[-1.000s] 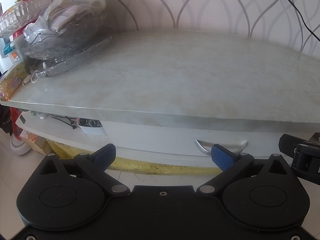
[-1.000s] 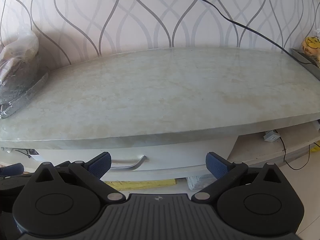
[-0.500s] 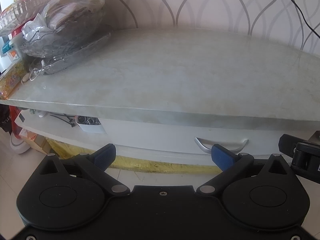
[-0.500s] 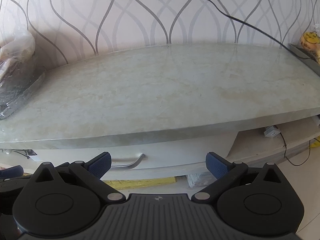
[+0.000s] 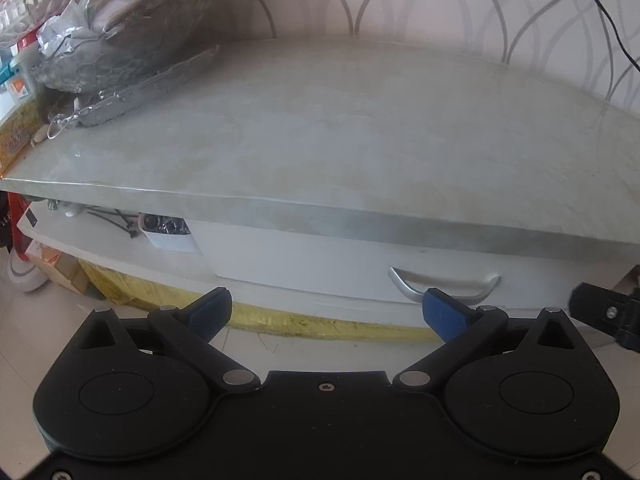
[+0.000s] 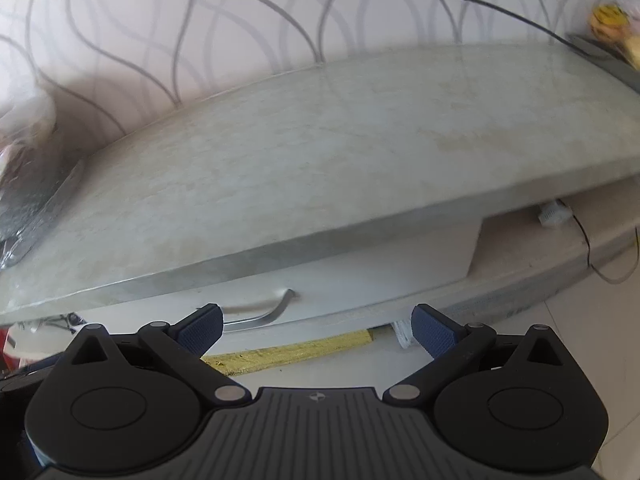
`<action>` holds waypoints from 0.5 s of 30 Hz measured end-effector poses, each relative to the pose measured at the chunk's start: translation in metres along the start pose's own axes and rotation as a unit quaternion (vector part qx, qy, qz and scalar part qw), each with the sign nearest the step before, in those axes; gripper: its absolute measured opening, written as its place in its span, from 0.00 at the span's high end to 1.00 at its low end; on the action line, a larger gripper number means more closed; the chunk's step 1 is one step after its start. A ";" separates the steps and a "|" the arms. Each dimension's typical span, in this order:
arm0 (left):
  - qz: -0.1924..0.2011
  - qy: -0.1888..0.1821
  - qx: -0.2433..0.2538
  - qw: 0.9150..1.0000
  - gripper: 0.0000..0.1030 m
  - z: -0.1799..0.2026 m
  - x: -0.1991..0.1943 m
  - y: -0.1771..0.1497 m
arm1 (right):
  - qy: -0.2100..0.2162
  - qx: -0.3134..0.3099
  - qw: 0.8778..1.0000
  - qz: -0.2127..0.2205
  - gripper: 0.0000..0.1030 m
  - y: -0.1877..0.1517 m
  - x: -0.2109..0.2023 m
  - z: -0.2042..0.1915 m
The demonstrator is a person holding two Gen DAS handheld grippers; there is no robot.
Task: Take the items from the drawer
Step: 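Move the right gripper toward the silver drawer handle, then close the right gripper around the silver drawer handle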
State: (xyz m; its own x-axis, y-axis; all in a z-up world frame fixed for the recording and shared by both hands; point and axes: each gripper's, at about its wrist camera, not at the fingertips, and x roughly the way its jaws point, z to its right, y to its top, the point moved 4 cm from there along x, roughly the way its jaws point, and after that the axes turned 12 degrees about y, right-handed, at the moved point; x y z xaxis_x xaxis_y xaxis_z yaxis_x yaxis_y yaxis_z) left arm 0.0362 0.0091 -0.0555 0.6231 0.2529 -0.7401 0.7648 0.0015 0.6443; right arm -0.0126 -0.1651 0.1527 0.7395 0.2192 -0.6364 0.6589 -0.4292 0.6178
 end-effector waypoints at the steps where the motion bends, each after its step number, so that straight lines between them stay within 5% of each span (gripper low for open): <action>1: -0.002 0.000 0.000 1.000 0.00 0.000 0.003 0.001 | 0.006 0.010 1.000 0.000 0.00 0.000 0.002 0.004; 8: -0.022 -0.024 0.014 0.999 0.00 0.015 0.019 -0.001 | 0.033 0.110 0.993 -0.037 0.00 -0.009 0.031 0.031; 15: -0.024 -0.032 0.017 0.999 0.00 0.025 0.030 -0.001 | 0.014 0.114 0.992 -0.048 0.00 -0.015 0.048 0.034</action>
State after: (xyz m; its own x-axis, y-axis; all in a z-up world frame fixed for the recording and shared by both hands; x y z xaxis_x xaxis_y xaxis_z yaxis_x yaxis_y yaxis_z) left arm 0.0583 -0.0072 -0.0829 0.5943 0.1911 -0.7812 0.7982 -0.0210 0.6021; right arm 0.0078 -0.1782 0.0971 0.6806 0.2906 -0.6726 0.6804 -0.5912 0.4330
